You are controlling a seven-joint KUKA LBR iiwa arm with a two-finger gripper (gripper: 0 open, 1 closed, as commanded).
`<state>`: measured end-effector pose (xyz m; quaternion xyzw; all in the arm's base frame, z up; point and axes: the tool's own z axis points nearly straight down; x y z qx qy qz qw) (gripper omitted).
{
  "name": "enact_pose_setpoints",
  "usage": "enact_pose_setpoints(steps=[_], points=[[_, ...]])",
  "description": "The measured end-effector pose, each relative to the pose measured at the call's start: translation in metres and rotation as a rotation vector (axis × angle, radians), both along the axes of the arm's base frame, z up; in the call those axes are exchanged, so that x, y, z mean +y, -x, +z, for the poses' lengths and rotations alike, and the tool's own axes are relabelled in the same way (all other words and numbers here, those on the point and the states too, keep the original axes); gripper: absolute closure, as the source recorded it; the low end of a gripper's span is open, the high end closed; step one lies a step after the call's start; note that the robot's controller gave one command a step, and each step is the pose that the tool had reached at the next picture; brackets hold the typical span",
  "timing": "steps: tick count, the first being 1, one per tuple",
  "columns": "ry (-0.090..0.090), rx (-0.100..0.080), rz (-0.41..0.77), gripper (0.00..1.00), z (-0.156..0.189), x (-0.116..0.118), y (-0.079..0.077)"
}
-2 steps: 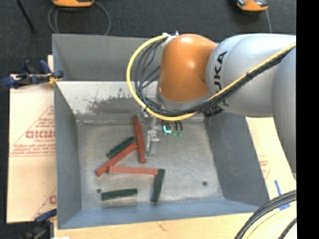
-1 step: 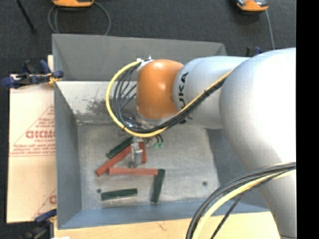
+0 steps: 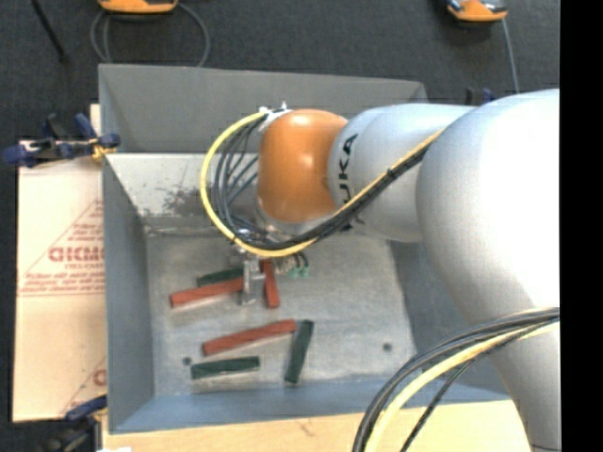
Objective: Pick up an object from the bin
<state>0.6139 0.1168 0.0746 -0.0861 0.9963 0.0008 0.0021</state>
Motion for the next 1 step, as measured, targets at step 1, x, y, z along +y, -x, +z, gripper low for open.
enact_pose_setpoints(steps=[1], points=[[-0.001, -0.009, -0.014, 1.0, 0.1426, 0.0029, -0.0088]])
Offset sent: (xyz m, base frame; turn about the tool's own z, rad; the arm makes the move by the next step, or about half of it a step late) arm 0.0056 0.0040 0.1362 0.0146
